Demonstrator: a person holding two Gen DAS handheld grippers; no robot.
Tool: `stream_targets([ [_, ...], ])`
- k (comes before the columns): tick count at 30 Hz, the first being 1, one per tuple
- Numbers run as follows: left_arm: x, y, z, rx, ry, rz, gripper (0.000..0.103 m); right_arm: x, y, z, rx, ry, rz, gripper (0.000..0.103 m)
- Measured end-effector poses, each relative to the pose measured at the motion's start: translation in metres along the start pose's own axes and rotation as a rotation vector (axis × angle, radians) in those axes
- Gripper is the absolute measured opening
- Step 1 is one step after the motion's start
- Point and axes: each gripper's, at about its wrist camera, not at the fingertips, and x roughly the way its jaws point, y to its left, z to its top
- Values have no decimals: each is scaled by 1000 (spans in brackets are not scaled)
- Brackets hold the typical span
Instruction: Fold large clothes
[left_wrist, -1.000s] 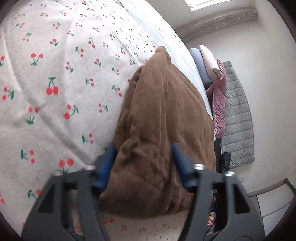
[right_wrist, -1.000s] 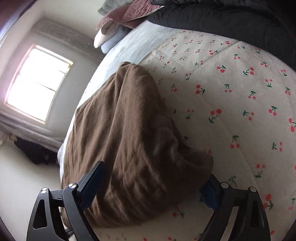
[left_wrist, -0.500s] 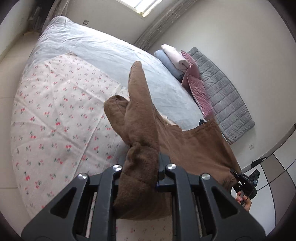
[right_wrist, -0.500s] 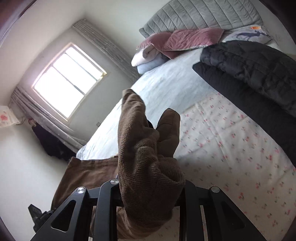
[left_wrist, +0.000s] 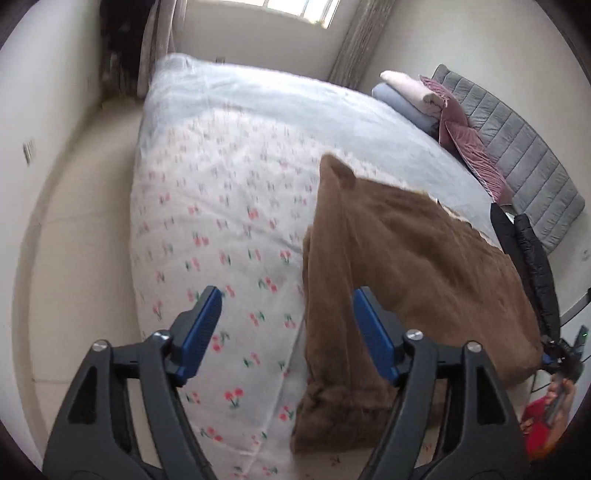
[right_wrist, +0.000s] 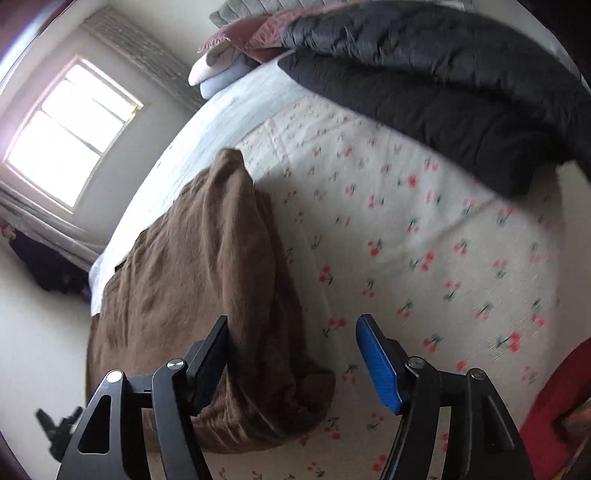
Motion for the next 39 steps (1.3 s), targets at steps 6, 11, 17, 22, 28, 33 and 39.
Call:
stream_targets([
  [6, 46, -84, 26, 114, -14, -113, 79, 18, 96, 4, -183, -74, -5, 71],
  [11, 119, -153, 27, 284, 3, -50, 79, 83, 200, -3, -462, -122, -13, 74],
  [17, 187, -127, 42, 371, 70, 143, 79, 148, 220, 9, -645, -80, -220, 77],
  [22, 202, -99, 70, 342, 76, 185, 84, 160, 177, 38, -574, -71, -266, 81],
  [28, 207, -65, 83, 296, 109, 279, 84, 144, 133, 72, -490, -102, -373, 85],
  [33, 155, -64, 75, 268, 33, 263, 84, 92, 91, 79, -281, -131, -322, 85],
  [39, 79, -105, 23, 251, -1, 60, 93, 28, 123, 15, -363, -158, -188, 85],
])
